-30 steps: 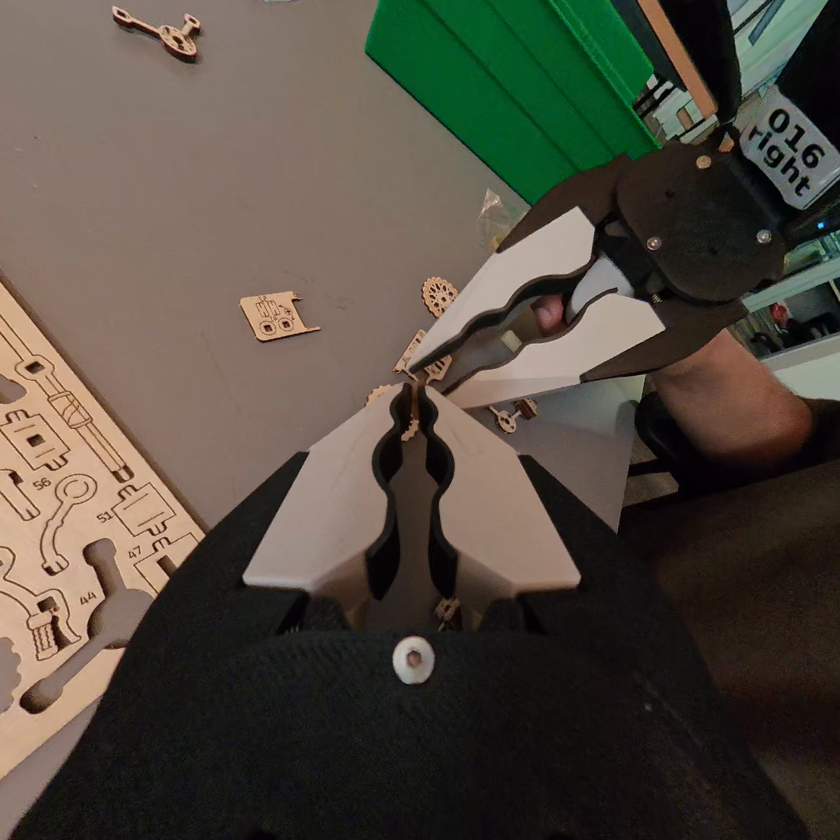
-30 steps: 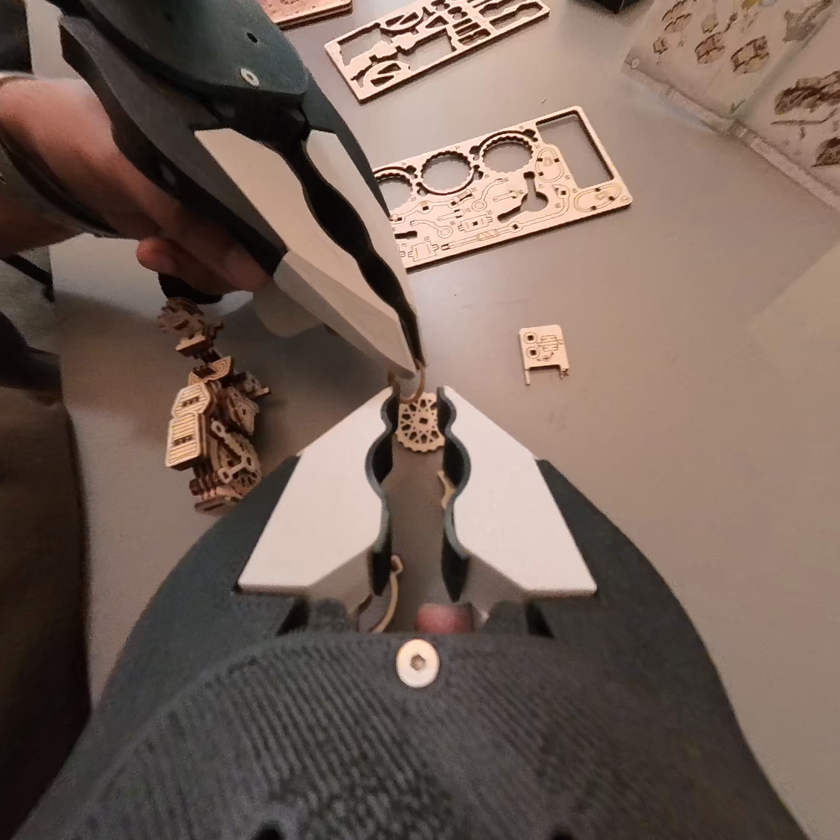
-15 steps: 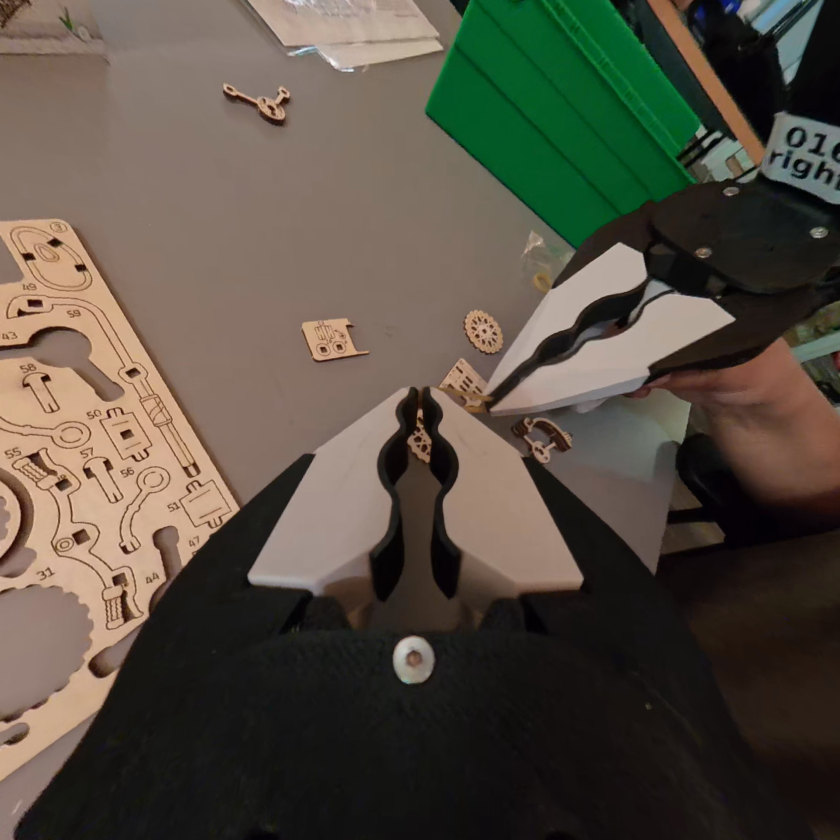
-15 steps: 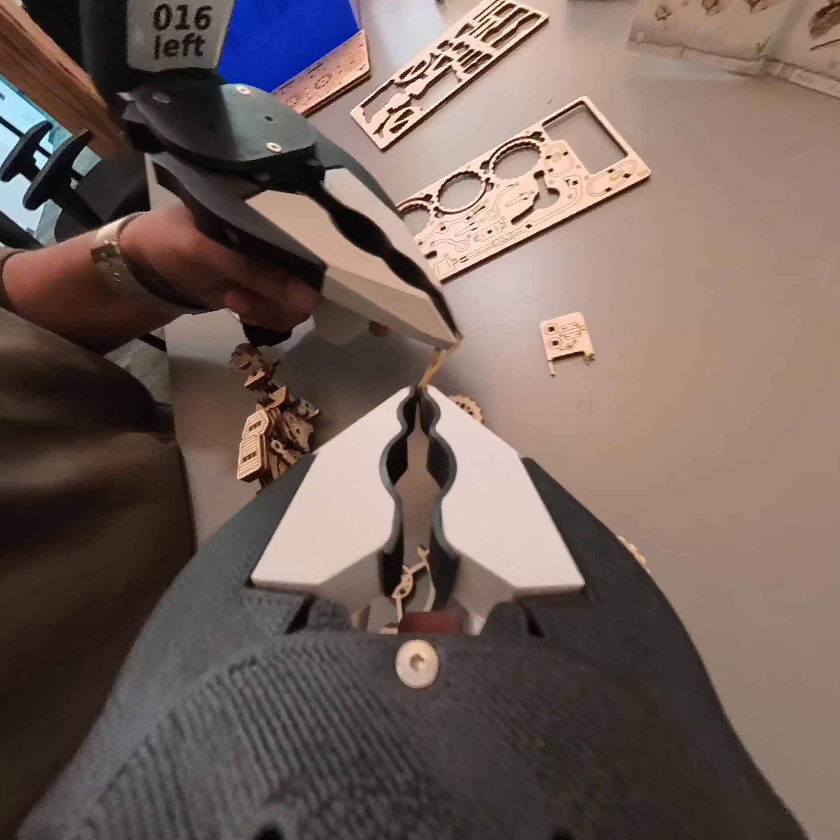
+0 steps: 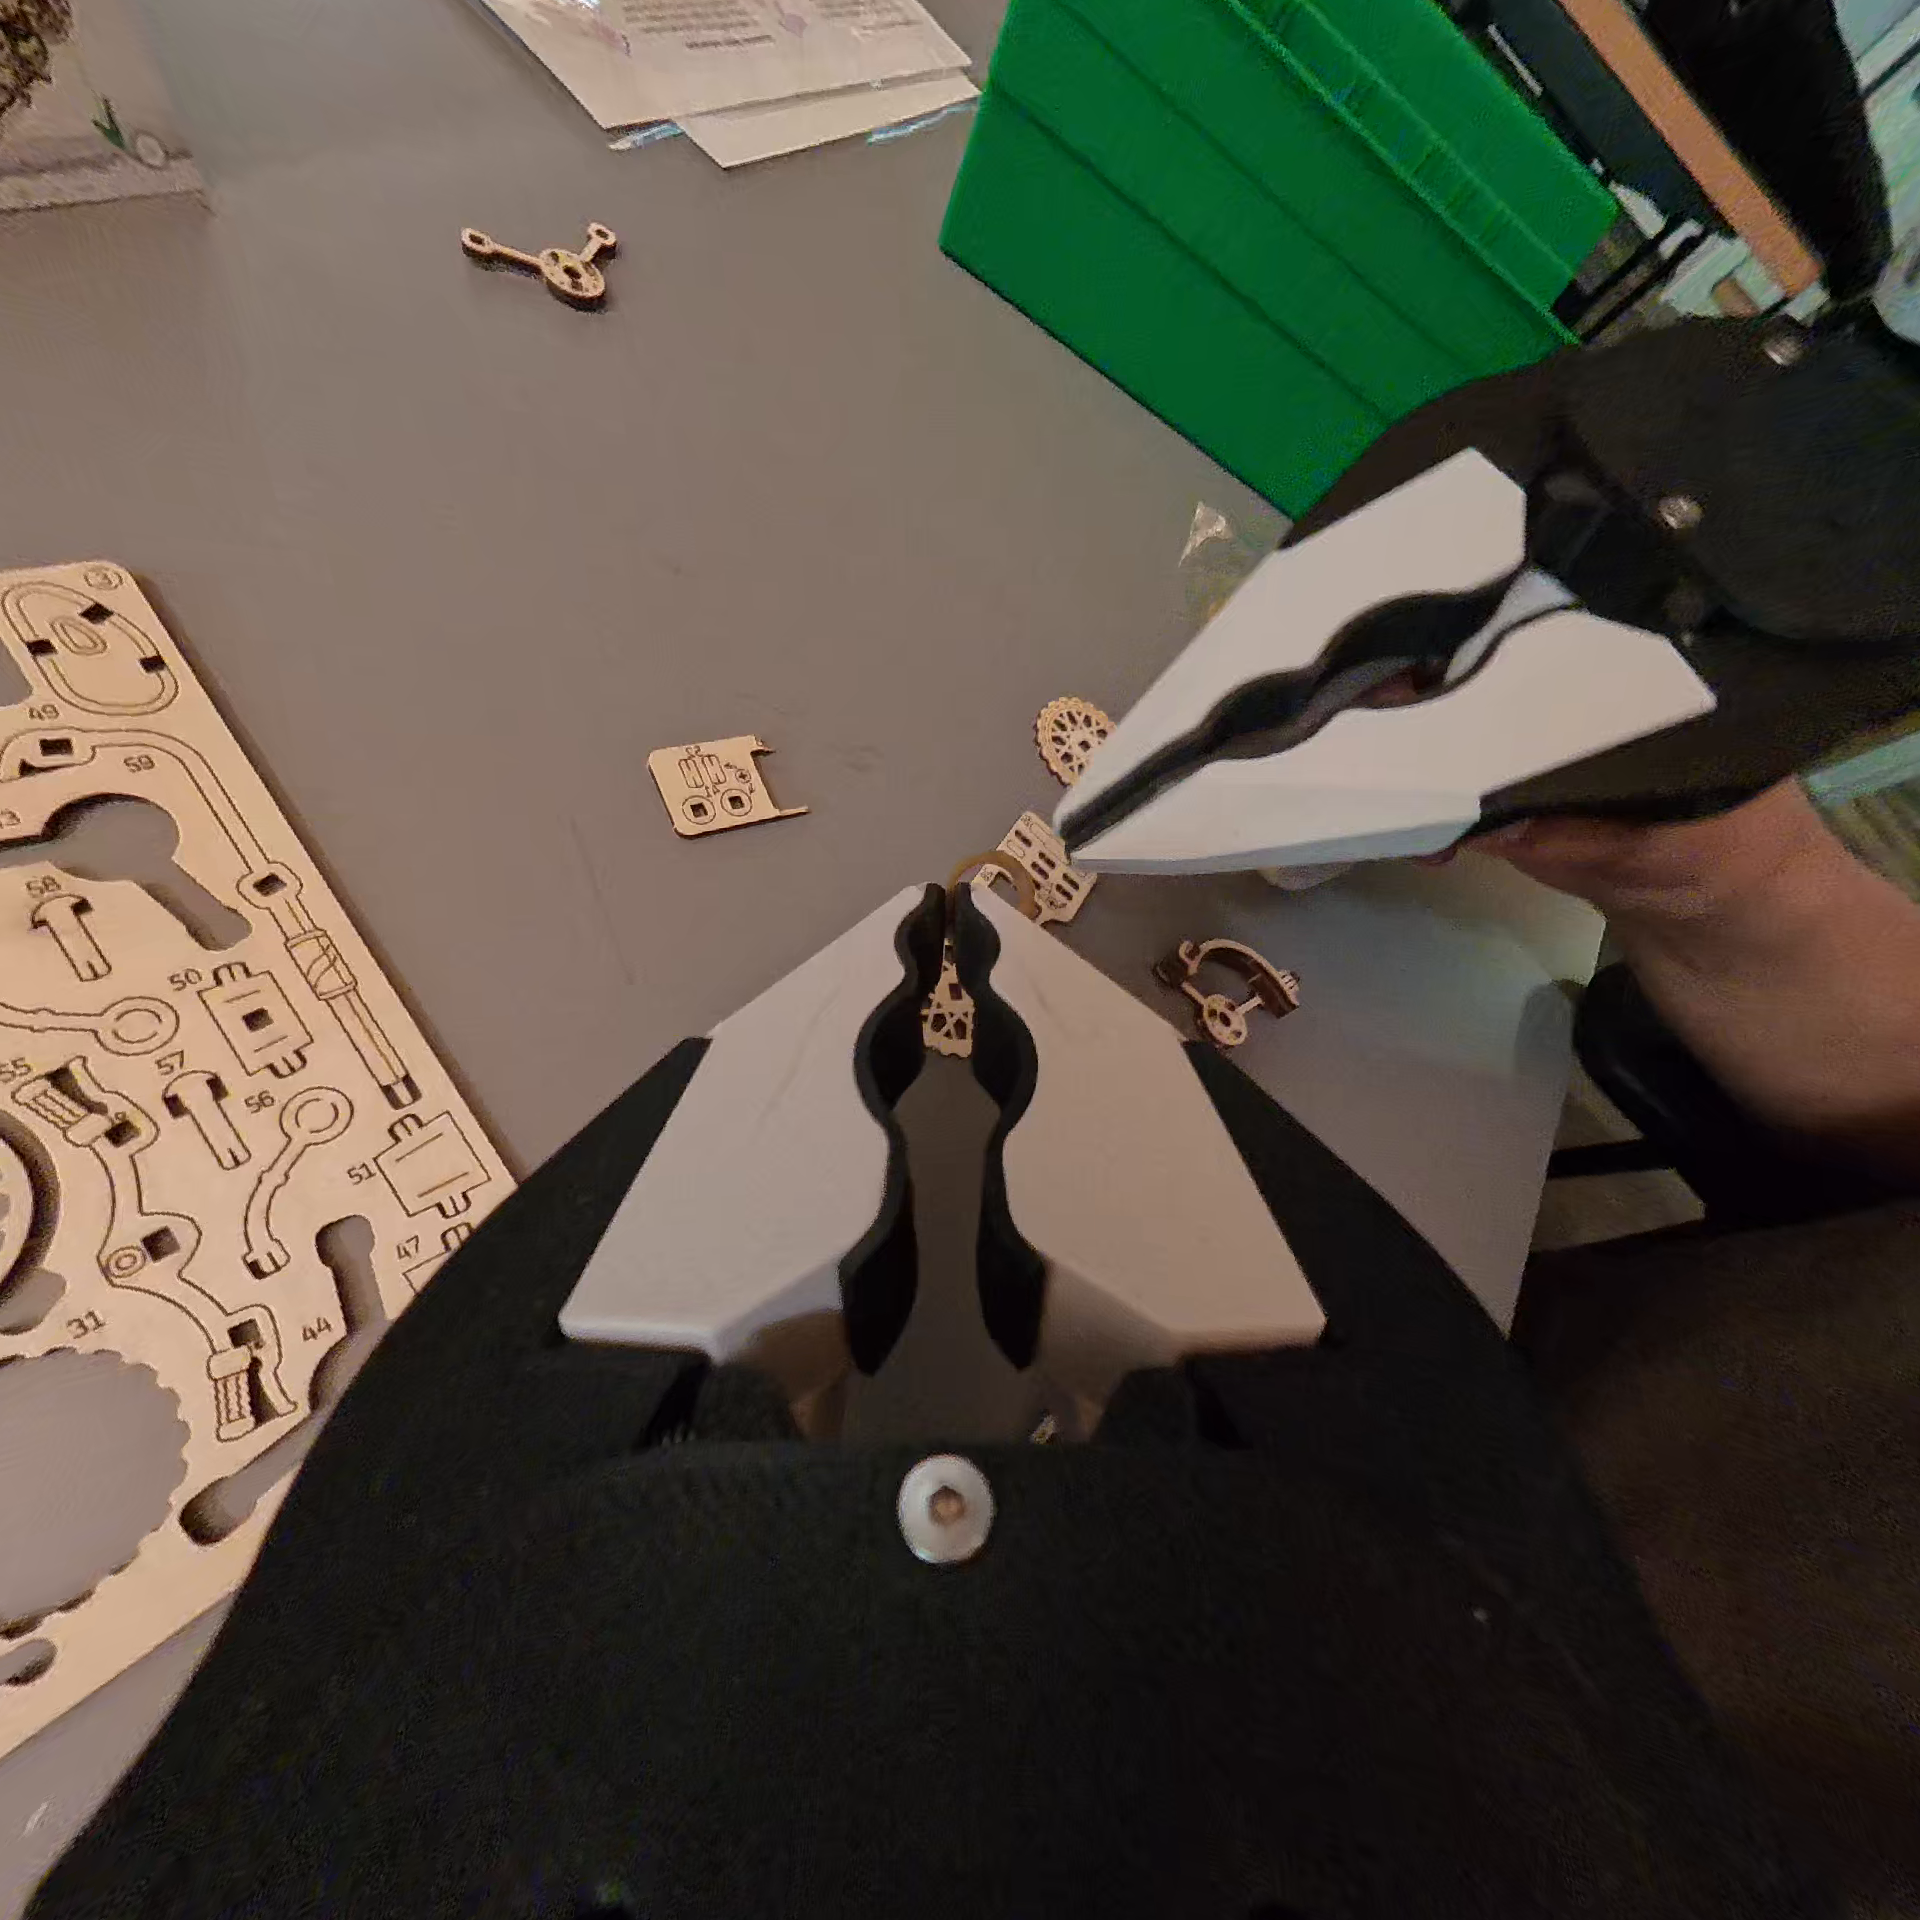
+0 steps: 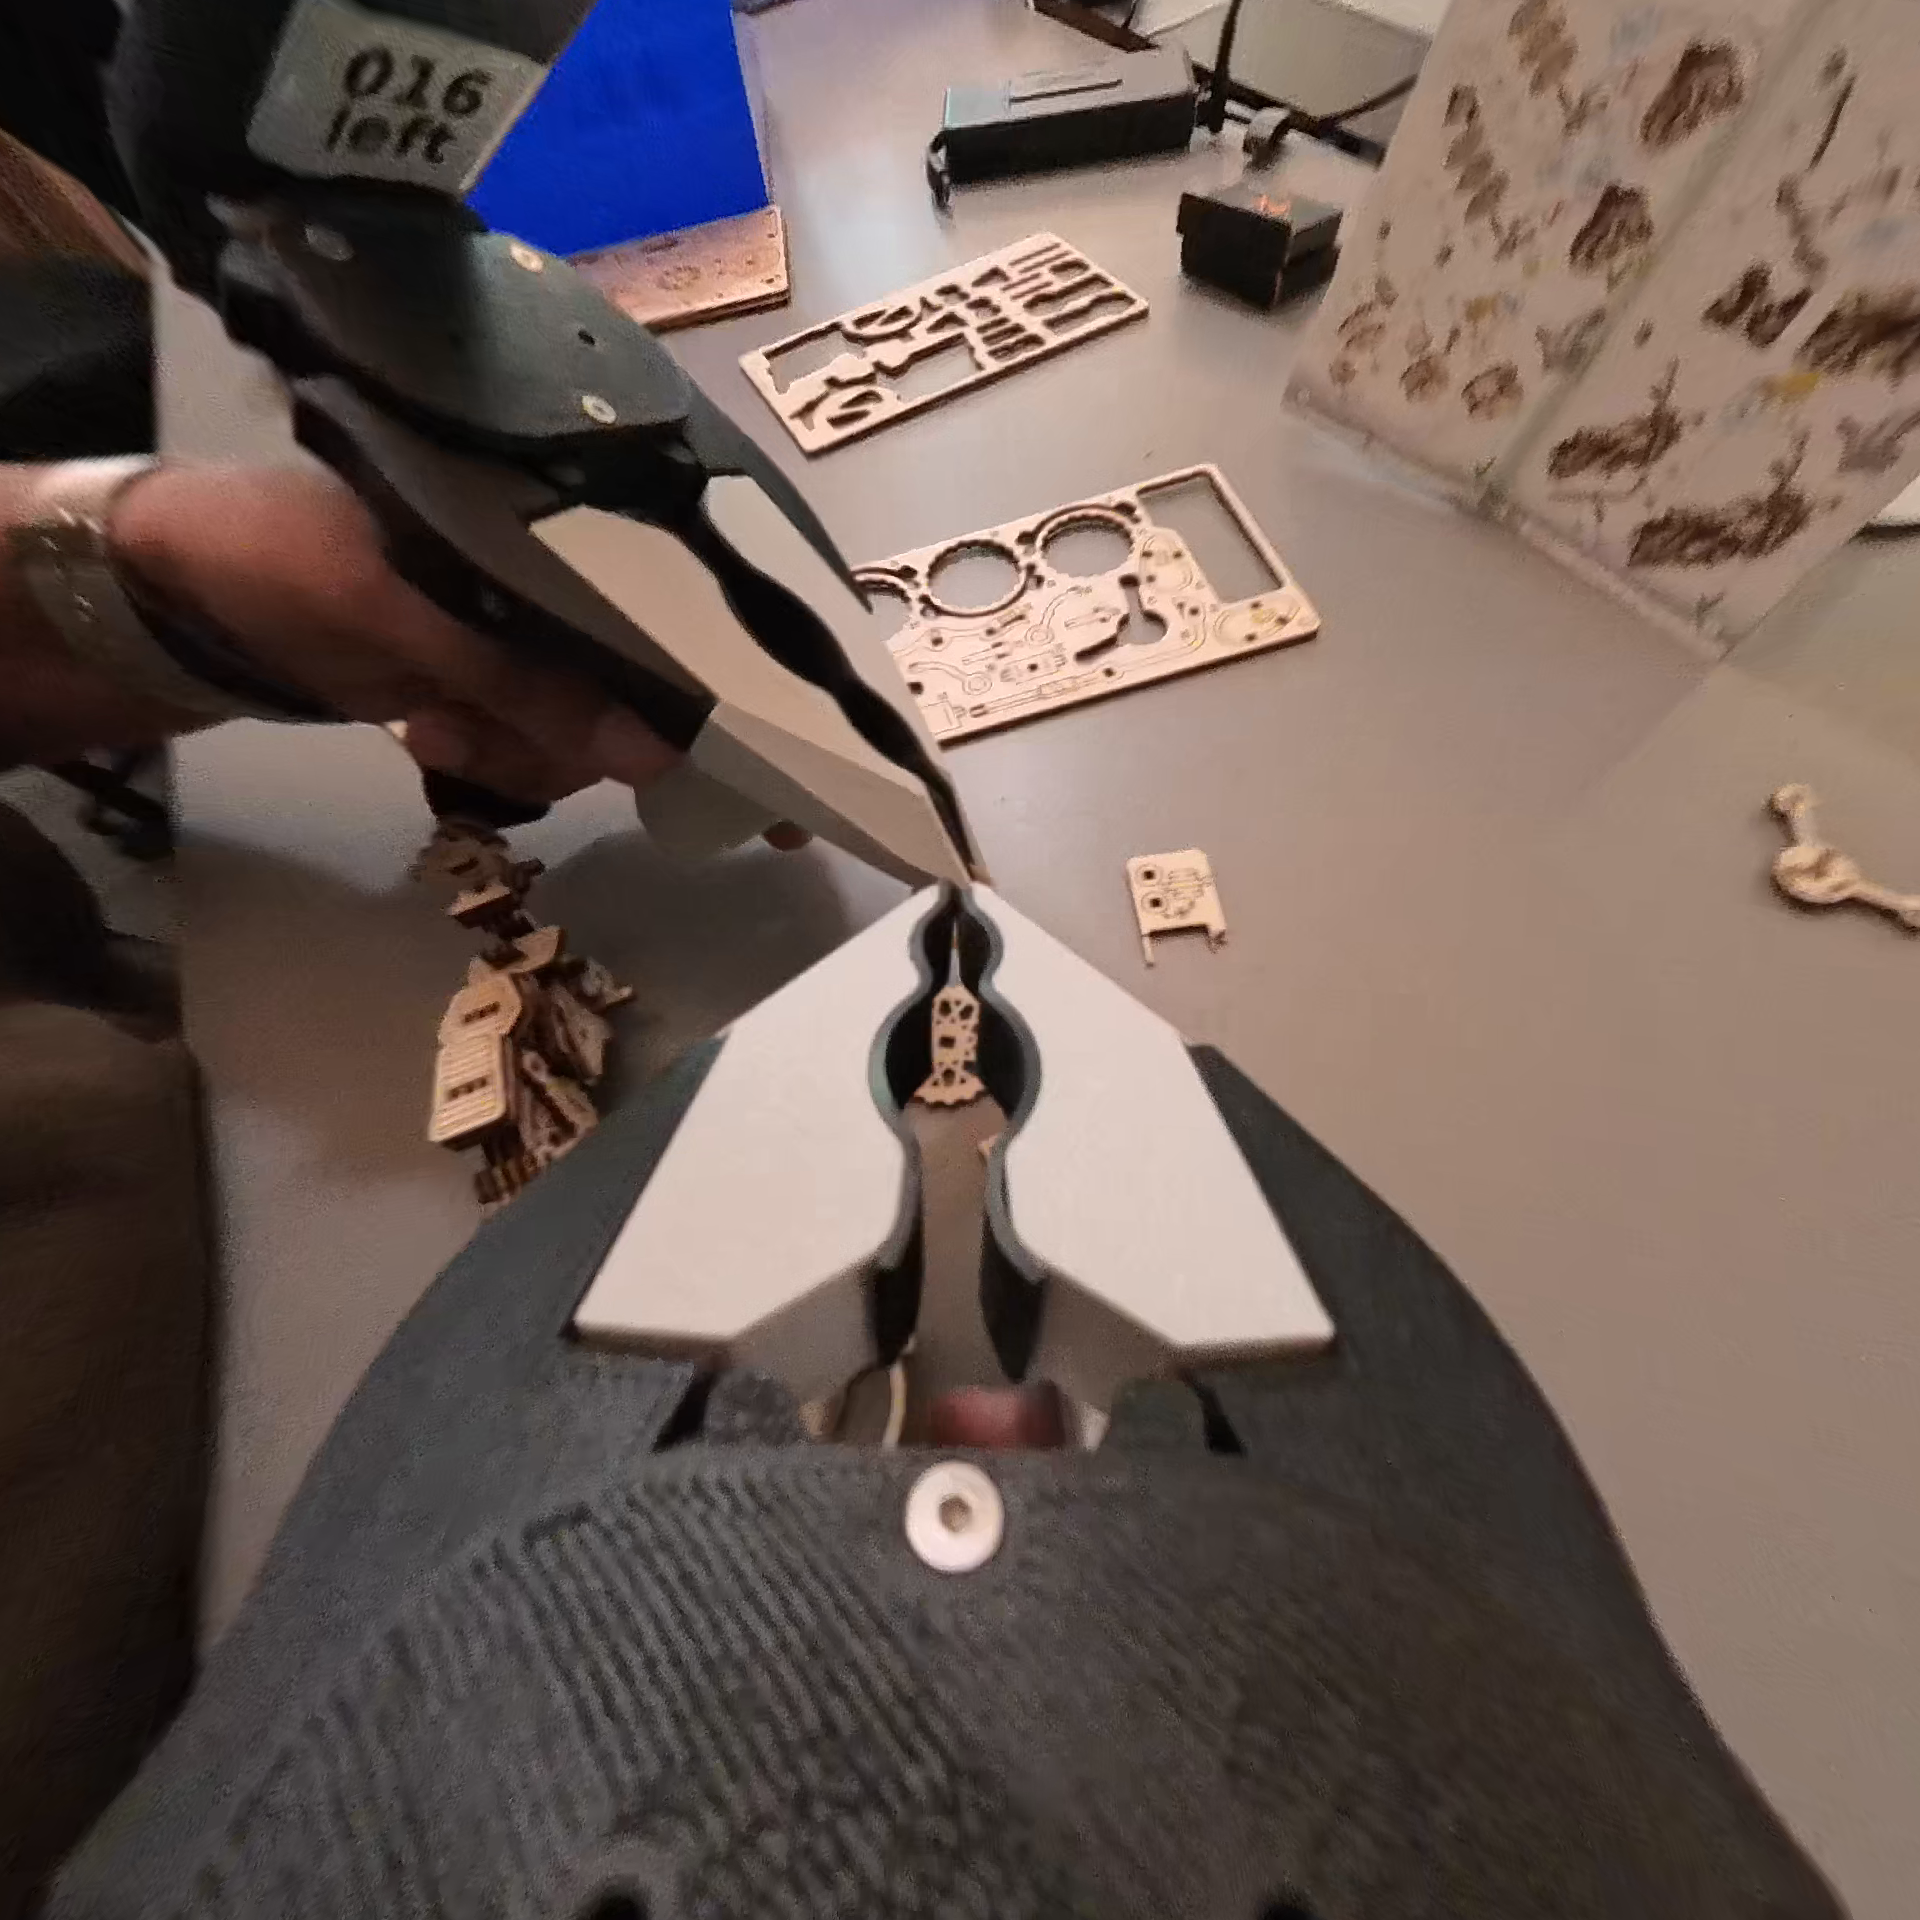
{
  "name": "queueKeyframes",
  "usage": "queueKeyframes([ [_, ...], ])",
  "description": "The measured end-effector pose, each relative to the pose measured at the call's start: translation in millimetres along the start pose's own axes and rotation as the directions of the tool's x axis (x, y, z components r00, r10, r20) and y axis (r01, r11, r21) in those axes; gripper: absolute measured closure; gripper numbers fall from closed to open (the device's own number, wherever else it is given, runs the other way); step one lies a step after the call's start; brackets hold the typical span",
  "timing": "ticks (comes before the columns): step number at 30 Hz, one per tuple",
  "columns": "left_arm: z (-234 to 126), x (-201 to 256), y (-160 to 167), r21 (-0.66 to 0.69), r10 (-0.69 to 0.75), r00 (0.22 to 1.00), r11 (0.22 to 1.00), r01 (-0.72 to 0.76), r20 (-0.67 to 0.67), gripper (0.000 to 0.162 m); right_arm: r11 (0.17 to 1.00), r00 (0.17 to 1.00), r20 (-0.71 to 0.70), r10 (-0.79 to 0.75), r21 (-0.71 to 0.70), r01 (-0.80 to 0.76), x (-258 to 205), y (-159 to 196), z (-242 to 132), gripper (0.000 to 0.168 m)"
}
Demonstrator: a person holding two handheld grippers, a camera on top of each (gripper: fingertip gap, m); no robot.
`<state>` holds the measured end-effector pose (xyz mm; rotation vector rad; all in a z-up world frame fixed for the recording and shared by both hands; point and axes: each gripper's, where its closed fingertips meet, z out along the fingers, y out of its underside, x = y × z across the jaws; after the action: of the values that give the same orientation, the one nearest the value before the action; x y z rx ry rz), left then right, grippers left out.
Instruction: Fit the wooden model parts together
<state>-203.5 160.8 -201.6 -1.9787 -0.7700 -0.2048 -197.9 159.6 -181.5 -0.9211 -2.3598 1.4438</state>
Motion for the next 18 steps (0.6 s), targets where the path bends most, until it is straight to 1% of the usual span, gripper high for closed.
queueKeyframes([
  [2,-1.1,0.4,-2.1,0.012,-0.025,1.0,1.0,0.025,-0.01,0.162,0.996,0.994,-0.06,-0.092,-0.009,0.092,-0.2,-0.5,2.1,0.168],
  [4,-2.9,3.1,-5.4,0.027,-0.039,0.999,0.999,0.039,-0.024,0.162,0.991,0.987,-0.09,-0.132,-0.026,0.13,-0.2,0.9,5.5,0.168],
  [8,-6.7,7.5,-10.7,0.052,-0.059,0.997,0.997,0.061,-0.047,0.162,0.993,0.99,-0.077,-0.118,-0.029,0.116,-2.0,5.0,10.5,0.168],
  [11,-8.6,17.3,-13.4,0.057,-0.099,0.988,0.993,0.106,-0.116,0.162,0.992,0.987,-0.097,-0.125,-0.022,0.123,1.2,4.8,10.1,0.168],
  [14,-11.2,19.1,-17.6,0.076,-0.136,0.979,0.986,0.149,-0.152,0.162,0.994,0.99,-0.092,-0.105,0.026,0.108,0.6,-1.8,6.9,0.168],
  [18,-19.7,26.1,-28.0,0.105,-0.187,0.952,0.971,0.217,-0.244,0.161,0.988,0.996,-0.083,-0.044,0.144,0.056,1.5,-18.6,-0.8,0.168],
])
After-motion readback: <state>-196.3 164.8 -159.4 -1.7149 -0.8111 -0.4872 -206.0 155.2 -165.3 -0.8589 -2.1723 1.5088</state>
